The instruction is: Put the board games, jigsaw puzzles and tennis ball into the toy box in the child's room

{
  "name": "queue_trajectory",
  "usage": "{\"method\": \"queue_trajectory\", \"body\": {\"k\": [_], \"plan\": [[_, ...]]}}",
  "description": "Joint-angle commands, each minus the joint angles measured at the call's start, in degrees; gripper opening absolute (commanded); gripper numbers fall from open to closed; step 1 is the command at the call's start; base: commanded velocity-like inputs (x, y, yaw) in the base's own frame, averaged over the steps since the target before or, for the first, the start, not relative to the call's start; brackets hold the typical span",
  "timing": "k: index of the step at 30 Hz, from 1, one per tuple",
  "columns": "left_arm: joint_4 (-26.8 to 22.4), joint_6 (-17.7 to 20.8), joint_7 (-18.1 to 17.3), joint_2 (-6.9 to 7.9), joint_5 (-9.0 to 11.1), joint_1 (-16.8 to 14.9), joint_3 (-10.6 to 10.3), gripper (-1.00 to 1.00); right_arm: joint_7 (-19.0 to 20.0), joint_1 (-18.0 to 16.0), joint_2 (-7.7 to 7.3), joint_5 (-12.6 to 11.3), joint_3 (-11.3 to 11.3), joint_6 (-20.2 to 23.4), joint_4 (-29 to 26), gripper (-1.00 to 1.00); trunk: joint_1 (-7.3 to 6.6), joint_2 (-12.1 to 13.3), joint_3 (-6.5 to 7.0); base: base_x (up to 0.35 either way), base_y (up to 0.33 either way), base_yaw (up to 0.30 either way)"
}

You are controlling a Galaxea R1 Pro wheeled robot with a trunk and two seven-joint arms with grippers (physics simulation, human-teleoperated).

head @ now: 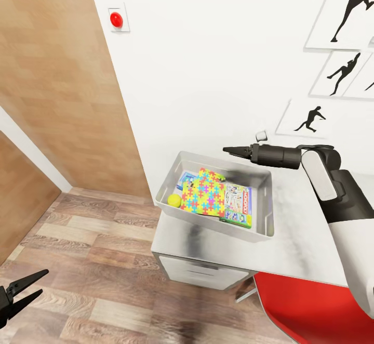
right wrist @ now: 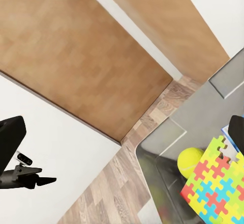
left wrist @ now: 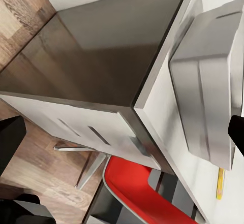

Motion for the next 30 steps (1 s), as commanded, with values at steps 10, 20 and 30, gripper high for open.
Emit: {"method": "queue_trajectory", "body": {"k": [10, 20, 30], "plan": [[-0.97, 0.21, -2.22, -0.43, 0.11, 1.75, 2.83, 1.0, 0.07, -1.48, 0.27, -0.37, -0.42, 0.17, -2.34, 1.0, 0.03, -0.1, -0.08, -0.13, 0.0, 0.0], [-1.79, 0.19, -2.78, -0.79, 0.26, 2.28, 4.04, 1.0, -0.08, -1.93, 0.28, -0.59, -0.79, 0.17, -3.61, 1.0, 0.03, -0.1, -0.08, -0.263, 0.0, 0.0], [-2.1, 0.19, -2.92, -0.92, 0.33, 2.39, 4.27, 1.0, -0.14, -2.02, 0.2, -0.64, -1.0, 0.17, -4.79, 1.0, 0.03, -0.1, -0.08, -0.1, 0.0, -0.028]]}}
